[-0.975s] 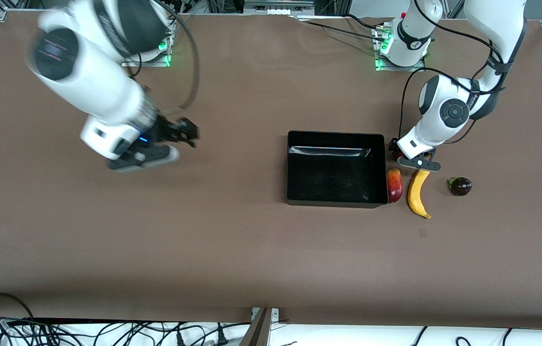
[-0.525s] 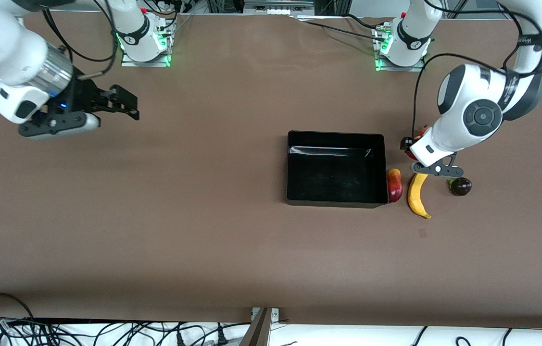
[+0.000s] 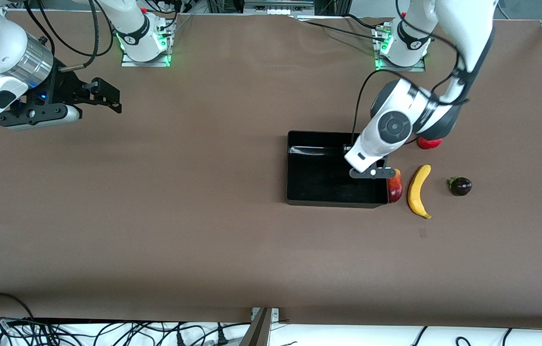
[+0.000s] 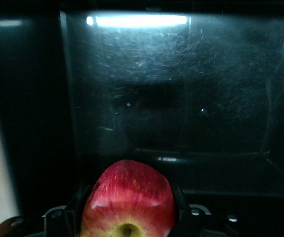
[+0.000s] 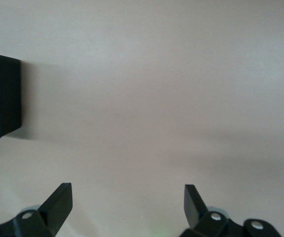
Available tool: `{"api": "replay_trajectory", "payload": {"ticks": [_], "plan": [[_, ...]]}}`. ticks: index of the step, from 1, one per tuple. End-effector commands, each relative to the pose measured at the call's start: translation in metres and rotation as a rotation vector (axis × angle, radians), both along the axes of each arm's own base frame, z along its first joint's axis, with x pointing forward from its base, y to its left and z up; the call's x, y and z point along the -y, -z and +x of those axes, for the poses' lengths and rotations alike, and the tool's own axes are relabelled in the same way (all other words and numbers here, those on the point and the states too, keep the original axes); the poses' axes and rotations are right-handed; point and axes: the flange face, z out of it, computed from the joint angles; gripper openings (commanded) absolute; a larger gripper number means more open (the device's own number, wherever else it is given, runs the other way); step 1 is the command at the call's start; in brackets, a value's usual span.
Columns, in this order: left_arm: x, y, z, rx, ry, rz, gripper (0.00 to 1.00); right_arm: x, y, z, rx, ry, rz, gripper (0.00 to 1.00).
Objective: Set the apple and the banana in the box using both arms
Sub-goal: 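Lift the apple with the left gripper and carry it over the box, then open the left gripper to drop the apple into the box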
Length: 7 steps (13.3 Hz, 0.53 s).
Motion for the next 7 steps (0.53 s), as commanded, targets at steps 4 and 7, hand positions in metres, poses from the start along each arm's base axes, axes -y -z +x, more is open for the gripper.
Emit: {"api": "replay_trajectory", "payload": {"ticks": [4,7], "plan": [[-0.001,0.037,-0.016,0.066,0.0,-0.036,1.0,0.037,0.005,-0.007,0.009,-0.024,-0.019,1.0],[-0.005,-0.023,0.009,0.032,-0.003,0.014,1.0,0.046,0.004,-0.007,0.013,-0.019,-0.026,1.0]]}}
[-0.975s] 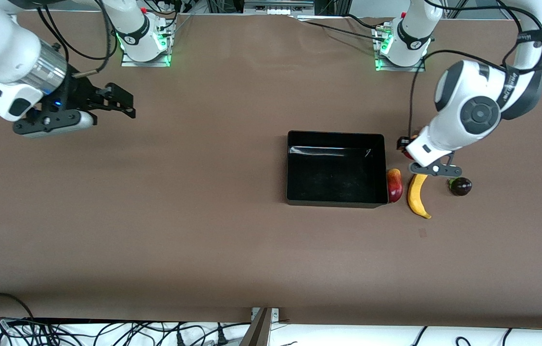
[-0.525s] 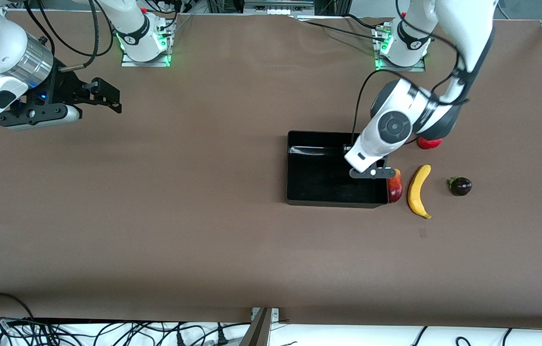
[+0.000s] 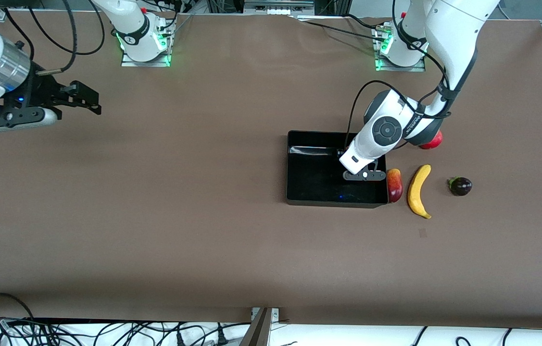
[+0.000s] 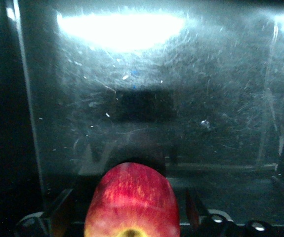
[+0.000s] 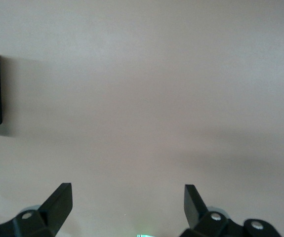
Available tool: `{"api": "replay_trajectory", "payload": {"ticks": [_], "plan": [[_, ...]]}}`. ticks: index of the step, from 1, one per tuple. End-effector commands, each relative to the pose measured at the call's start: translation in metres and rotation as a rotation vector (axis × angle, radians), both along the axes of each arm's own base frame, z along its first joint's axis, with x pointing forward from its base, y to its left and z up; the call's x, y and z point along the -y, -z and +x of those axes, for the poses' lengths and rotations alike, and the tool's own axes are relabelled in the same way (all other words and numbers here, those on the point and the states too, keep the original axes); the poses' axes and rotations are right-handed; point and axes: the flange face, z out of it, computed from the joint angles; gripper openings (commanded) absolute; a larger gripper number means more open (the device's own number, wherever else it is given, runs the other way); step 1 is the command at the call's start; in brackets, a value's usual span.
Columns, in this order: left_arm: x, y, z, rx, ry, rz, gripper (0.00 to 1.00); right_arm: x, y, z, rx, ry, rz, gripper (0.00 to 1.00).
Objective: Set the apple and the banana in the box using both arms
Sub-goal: 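Open the left gripper to drop the apple into the box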
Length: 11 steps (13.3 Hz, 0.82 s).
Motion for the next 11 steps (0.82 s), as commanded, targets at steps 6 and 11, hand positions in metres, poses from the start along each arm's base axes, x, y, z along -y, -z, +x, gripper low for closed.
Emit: {"api": "replay_trajectory", "payload": {"ticks": [6,11], "plan": [[-0.122,-0.111,0.091,-0.036,0.248,0.084,1.0,0.006,-0.004,0.0,0.062,-0.009,-0.072,1.0],[-0.189,-0.046,0.089,0.052,0.436,-0.007,1.0,0.015,-0.017,0.007,0.094,0.01,-0.072,1.0]]}}
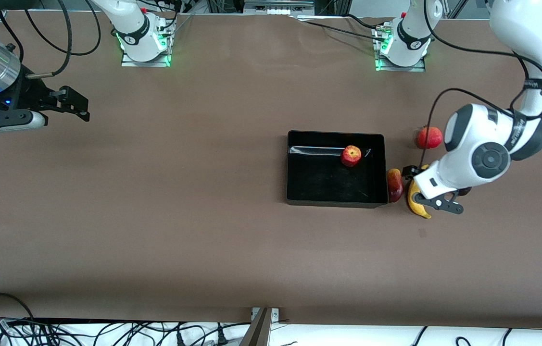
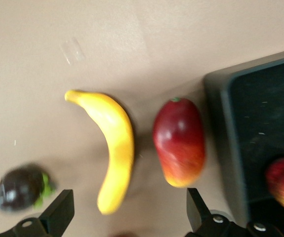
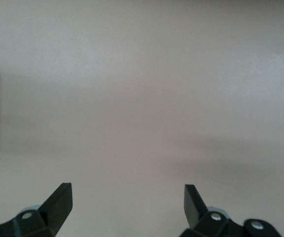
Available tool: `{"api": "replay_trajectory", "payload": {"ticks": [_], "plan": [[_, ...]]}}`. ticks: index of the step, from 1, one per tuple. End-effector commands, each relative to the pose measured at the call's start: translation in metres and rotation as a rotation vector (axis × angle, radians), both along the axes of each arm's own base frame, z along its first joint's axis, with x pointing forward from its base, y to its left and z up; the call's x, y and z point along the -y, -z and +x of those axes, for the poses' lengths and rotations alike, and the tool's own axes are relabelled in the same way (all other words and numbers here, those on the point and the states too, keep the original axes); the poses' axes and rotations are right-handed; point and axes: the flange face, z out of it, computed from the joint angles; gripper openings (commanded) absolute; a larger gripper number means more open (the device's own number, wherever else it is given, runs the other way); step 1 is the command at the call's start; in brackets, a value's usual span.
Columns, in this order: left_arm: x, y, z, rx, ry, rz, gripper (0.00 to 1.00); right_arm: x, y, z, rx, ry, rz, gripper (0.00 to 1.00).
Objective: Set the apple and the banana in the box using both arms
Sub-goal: 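Lower the left gripper onto the yellow banana and grasp it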
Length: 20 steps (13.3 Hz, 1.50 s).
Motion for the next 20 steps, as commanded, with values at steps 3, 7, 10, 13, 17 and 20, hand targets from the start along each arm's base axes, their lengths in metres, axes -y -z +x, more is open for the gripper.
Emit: {"api": "replay_trajectory", "payload": {"ticks": [3,7,10,13,17,20], "plan": [[-0.026,0.074,-0.032,0.077,0.11,-0.053,1.0,0.005,-0.009,0.0,0.022,0.011,-0.004,1.0],[-0.033,0.102,-0.047,0.099,0.153,-0.046,0.89,-0.013,-0.013,0.0,0.054,-0.023,-0.01,1.0],[-0.032,0.1,-0.046,0.095,0.159,-0.046,0.07,-0.015,-0.01,0.009,0.091,-0.024,0.001,1.0],[-0.034,0.076,-0.039,0.12,0.162,-0.028,0.0,-0.017,-0.011,0.007,0.086,-0.028,0.006,1.0],[-0.01,-0.014,-0.014,0.072,0.173,0.021,0.0,-0.016,-0.011,0.007,0.085,-0.023,0.006,1.0],[0.064,-0.064,-0.012,0.006,0.071,-0.024,0.0,-0.015,-0.011,0.007,0.085,-0.022,0.006,1.0]]}}
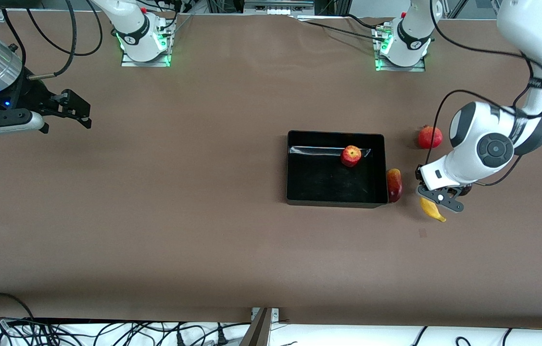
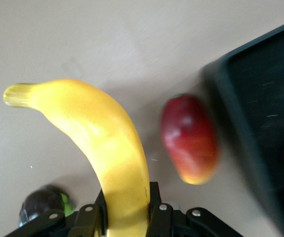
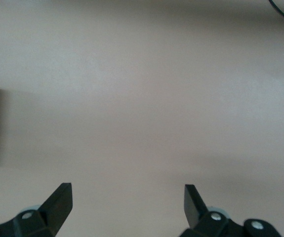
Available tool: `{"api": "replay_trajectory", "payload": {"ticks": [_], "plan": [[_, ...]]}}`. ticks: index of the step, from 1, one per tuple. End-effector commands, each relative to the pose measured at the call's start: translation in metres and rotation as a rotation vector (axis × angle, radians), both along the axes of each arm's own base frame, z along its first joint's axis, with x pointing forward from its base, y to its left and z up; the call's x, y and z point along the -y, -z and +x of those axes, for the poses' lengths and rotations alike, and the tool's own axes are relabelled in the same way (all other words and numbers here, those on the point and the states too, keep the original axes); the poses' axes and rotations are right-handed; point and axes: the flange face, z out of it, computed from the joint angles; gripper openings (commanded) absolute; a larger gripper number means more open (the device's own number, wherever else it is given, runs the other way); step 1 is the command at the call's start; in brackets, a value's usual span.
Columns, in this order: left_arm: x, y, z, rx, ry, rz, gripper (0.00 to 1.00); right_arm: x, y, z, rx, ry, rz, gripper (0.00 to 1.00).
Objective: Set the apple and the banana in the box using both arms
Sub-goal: 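Carry the banana with the left gripper over the box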
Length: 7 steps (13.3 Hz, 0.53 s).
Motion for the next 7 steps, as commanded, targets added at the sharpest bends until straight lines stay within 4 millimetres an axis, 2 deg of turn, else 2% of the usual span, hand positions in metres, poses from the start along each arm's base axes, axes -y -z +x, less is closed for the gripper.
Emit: {"api": "replay_trajectory", "payload": {"ticks": [1,3,5,6,7], "plan": [[0.077,-0.033,-0.01,-0.041,-0.095,-0.029,0.0,0.0,-0.004,0.0,0.007,0.001,-0.005,1.0],[0.151,-0.027,-0.032,-0.053,-0.168,-0.047,0.0,0.001,-0.004,0.0,0.007,0.003,-0.005,1.0],[0.223,0.0,-0.055,-0.043,-0.215,-0.065,0.0,0.003,-0.002,0.0,0.004,0.006,-0.005,1.0],[0.25,0.016,-0.065,-0.045,-0.254,-0.073,0.0,0.003,-0.002,0.0,0.004,0.006,-0.005,1.0],[0.267,0.031,-0.072,-0.038,-0.271,-0.078,0.0,0.002,-0.002,0.0,0.004,0.004,-0.005,1.0]]}}
